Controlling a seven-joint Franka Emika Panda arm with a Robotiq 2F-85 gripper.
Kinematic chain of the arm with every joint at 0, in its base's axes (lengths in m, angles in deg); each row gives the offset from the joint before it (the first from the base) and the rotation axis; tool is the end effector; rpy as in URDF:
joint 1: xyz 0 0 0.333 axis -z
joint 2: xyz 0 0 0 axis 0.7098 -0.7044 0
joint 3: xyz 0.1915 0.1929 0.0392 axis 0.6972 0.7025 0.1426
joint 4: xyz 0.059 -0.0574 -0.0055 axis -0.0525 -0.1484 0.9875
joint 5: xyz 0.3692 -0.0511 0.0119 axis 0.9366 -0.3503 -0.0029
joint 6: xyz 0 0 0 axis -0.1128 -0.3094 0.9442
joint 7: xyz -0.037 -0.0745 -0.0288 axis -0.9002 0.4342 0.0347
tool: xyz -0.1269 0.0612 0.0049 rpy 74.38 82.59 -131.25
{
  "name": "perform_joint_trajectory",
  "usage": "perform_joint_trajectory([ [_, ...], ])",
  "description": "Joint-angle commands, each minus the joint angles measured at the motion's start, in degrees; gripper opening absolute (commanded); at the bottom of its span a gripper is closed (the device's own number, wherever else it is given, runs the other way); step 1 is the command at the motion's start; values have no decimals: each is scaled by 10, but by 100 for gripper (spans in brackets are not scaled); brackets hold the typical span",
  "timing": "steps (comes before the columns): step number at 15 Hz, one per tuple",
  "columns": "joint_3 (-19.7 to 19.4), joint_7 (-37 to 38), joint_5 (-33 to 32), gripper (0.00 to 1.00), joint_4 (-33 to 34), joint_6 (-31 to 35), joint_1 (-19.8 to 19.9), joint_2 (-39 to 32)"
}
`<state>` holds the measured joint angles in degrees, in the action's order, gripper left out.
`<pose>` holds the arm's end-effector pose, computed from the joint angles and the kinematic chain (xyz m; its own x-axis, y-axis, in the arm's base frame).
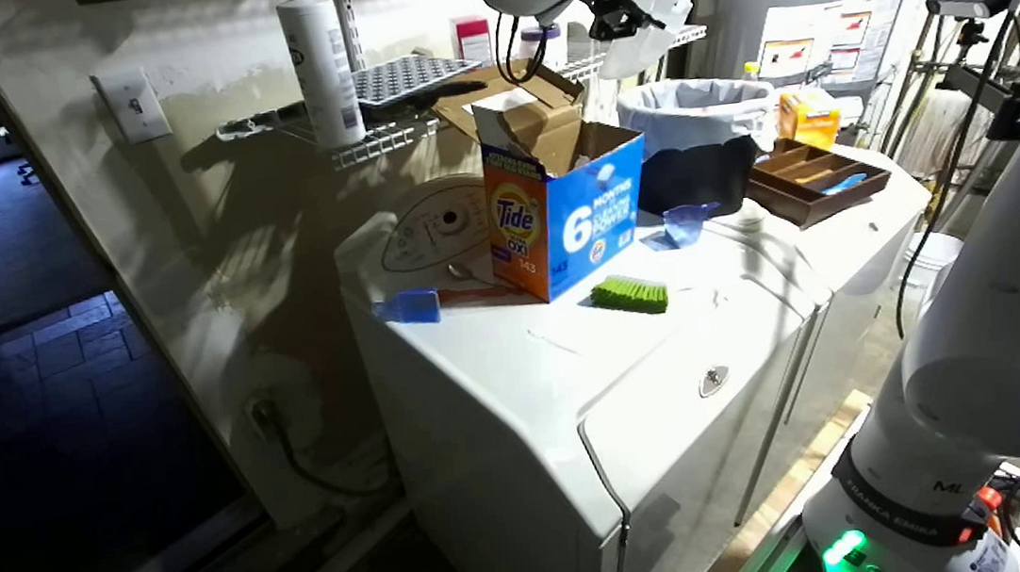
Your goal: Pour the washing powder on the pan into the box
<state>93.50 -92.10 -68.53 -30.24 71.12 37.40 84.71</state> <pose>0.4737 -0.0152 0.5858 -0.9490 0.2974 -0.1050 0.2240 0.4013 -0.8881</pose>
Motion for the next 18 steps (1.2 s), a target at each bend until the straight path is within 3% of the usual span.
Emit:
perform_joint_trajectory([
  [1,-2,-2,30,7,11,-1,1,-2],
  [2,-4,-41,50,7,19,10,1,2],
  [3,-1,0,31,7,13,-7,0,-4],
  [5,-4,-25,40,7,22,-2,2,-2],
  [6,-4,0,17,7,27,-19,4,-9],
  [8,-3,-33,61,7,6,11,-1,7],
  [9,-1,0,36,7,15,-16,0,-4],
  [10,-4,-23,41,7,28,-18,2,-6],
  [11,0,-25,78,7,-4,11,-5,8],
  [12,-1,1,40,7,24,-25,0,-9],
  [15,-1,3,30,7,32,-36,1,-12],
  [16,-1,-34,56,7,28,-22,-1,-4],
  [17,4,1,52,7,9,-23,-5,-1],
  [18,1,5,24,7,33,-38,0,-10],
])
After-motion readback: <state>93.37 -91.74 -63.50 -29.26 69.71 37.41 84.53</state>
